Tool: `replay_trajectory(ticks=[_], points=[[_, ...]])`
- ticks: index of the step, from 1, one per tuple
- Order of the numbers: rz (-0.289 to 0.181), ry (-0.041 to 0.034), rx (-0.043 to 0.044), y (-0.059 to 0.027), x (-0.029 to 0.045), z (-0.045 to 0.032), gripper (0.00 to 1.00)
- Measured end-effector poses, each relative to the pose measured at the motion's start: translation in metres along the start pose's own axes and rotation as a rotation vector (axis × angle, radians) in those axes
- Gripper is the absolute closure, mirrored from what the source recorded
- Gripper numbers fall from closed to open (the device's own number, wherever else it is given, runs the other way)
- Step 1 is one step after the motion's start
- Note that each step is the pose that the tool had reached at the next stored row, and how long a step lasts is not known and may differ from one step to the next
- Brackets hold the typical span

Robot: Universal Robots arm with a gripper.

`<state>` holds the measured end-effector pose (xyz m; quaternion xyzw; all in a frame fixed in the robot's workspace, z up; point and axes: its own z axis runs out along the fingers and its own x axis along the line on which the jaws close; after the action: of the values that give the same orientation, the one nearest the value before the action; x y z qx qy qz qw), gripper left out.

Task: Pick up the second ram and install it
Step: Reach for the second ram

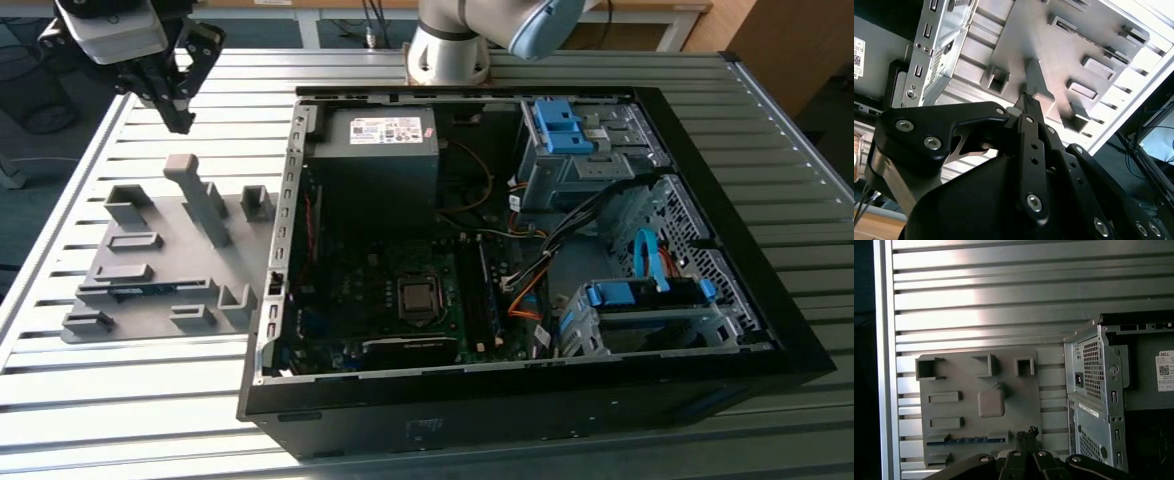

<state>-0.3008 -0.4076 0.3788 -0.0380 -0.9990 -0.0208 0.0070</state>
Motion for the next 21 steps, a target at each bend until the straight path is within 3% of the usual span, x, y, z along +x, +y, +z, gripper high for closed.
replay_trajectory(ticks=[21], points=[[-0.001, -0.0003, 0.0, -0.0192, 0.0274, 0.0003, 0.89]])
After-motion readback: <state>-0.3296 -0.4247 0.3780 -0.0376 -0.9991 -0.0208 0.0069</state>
